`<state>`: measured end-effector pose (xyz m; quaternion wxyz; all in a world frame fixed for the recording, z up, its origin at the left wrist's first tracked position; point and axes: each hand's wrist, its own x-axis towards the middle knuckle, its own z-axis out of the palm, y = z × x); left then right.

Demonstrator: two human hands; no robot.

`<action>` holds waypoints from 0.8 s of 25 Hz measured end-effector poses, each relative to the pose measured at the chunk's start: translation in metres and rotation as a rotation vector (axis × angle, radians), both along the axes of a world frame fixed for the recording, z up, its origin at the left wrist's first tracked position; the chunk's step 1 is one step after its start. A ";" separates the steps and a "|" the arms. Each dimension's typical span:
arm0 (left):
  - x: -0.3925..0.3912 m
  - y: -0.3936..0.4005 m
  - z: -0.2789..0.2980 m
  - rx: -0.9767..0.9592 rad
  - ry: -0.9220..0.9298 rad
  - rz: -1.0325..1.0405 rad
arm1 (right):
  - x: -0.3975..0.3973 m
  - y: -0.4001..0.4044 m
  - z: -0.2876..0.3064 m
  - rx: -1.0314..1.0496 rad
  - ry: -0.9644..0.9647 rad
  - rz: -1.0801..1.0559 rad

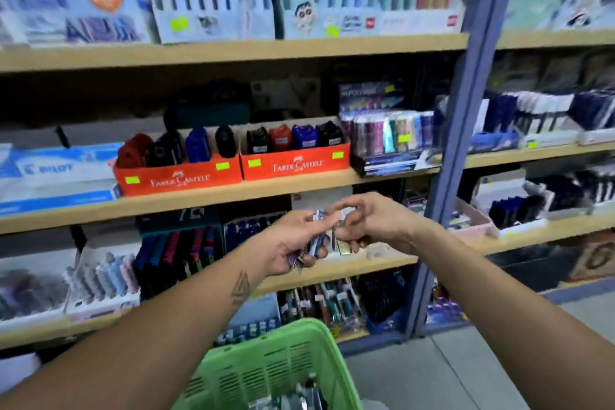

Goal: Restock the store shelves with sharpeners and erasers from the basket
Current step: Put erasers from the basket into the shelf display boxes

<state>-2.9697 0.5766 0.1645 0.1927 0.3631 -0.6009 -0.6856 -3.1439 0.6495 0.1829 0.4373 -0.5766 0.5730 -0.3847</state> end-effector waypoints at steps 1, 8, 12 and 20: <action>-0.010 0.001 0.013 -0.020 0.029 -0.030 | -0.012 0.005 0.013 -0.044 -0.017 -0.037; -0.077 0.009 0.093 -0.086 0.175 -0.062 | -0.073 0.019 0.064 -0.279 -0.241 -0.336; -0.103 0.001 0.121 -0.223 0.173 0.008 | -0.114 0.017 0.089 -0.493 -0.163 -0.557; -0.142 -0.018 0.161 -0.724 0.094 0.087 | -0.149 -0.013 0.121 -0.724 0.122 -0.655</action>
